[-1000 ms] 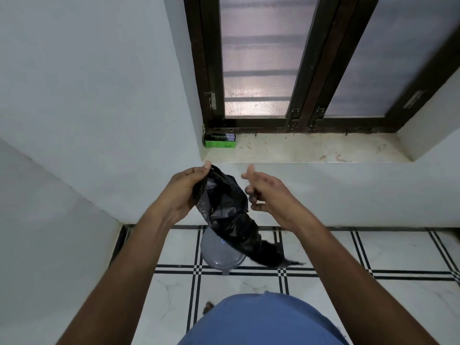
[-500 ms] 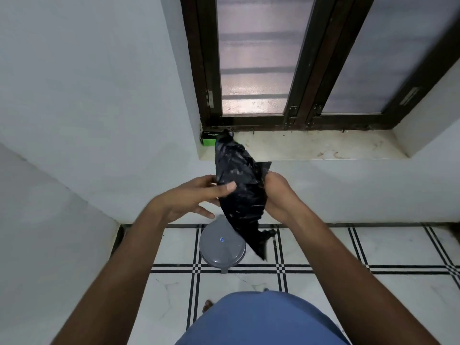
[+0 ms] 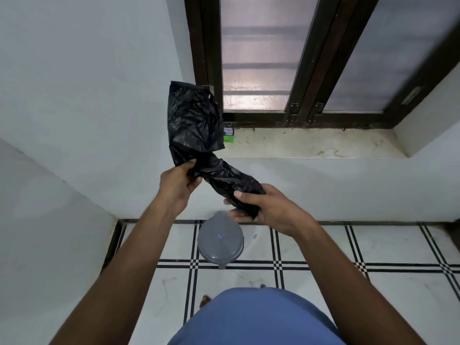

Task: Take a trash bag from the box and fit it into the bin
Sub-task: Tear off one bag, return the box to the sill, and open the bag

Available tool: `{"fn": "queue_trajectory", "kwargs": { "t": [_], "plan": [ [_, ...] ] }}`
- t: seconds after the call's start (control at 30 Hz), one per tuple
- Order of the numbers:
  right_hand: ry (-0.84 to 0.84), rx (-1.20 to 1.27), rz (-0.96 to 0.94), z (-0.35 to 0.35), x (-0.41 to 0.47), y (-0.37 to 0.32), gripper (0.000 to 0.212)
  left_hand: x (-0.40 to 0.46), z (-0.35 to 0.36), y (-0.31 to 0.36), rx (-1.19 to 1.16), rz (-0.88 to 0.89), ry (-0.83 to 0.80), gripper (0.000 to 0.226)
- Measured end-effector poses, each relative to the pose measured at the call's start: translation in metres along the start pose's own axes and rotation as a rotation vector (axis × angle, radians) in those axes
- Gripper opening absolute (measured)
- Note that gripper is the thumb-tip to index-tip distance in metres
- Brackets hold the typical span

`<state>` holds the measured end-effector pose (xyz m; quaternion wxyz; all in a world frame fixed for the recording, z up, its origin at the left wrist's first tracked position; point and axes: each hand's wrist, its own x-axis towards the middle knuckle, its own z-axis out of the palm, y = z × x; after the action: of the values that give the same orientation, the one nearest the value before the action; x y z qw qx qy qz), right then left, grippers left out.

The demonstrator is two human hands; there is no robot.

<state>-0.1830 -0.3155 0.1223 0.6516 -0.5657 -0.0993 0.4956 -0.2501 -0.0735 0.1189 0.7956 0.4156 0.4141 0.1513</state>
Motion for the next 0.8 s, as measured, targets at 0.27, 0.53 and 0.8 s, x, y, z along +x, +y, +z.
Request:
{"fn": "queue_trajectory", "kwargs": {
  "t": [0.27,0.53,0.8],
  "plan": [
    [0.358,-0.007,-0.154,0.003,0.008,0.0,0.018,0.015,-0.024,-0.02,0.043,-0.107,0.273,0.063],
    [0.537,-0.324,-0.242,0.015,0.02,-0.01,0.053,-0.063,0.008,-0.017,0.605,1.134,-0.019,0.045],
    [0.515,-0.281,-0.279,0.018,0.024,-0.012,0.059,-0.059,0.012,-0.01,0.798,0.474,-0.254,0.043]
  ]
}}
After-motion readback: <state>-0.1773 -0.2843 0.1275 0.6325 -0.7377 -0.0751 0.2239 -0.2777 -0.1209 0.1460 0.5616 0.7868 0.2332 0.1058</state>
